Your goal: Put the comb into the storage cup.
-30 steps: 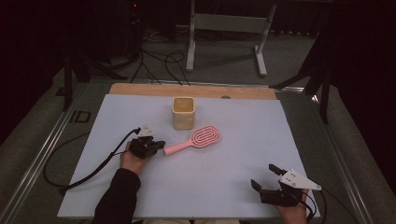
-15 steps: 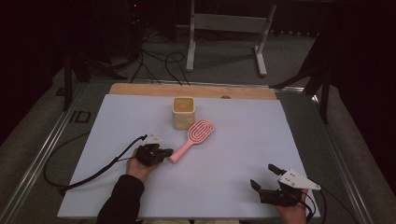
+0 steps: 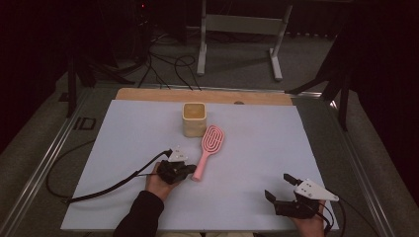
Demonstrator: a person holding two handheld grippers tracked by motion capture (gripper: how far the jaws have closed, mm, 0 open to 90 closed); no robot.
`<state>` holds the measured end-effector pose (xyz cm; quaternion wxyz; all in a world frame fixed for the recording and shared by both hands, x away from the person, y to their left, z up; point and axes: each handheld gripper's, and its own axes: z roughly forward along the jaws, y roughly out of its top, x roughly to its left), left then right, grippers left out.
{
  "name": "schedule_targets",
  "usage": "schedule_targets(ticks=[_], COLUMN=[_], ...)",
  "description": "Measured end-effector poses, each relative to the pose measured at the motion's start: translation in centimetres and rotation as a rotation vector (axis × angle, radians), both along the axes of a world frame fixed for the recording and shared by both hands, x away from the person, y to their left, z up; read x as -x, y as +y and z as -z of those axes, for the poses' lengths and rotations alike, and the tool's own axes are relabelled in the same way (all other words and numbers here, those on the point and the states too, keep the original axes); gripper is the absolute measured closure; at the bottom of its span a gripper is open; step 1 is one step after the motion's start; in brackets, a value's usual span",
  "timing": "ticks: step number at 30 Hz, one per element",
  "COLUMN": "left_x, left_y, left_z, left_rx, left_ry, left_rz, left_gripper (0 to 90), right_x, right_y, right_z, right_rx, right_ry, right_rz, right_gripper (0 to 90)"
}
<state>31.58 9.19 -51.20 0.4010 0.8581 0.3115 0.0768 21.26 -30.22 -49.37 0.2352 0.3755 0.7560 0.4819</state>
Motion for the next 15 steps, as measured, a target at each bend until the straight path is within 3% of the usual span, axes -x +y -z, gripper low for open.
schedule_targets(ticks=[7, 15], left_x=[0.3, 0.3], left_y=[-1.4, -1.8], left_z=[0.0, 0.0], left_rx=[-0.002, 0.0], left_ry=[-0.001, 0.002], left_rz=[0.01, 0.011], left_gripper=[89.6, 89.6], right_x=[0.0, -0.1], right_y=[0.0, 0.1], right_z=[0.0, 0.1], right_rx=[0.0, 0.002], right_ry=[0.001, 0.003], right_rz=[0.0, -0.002], right_gripper=[9.3, 9.3])
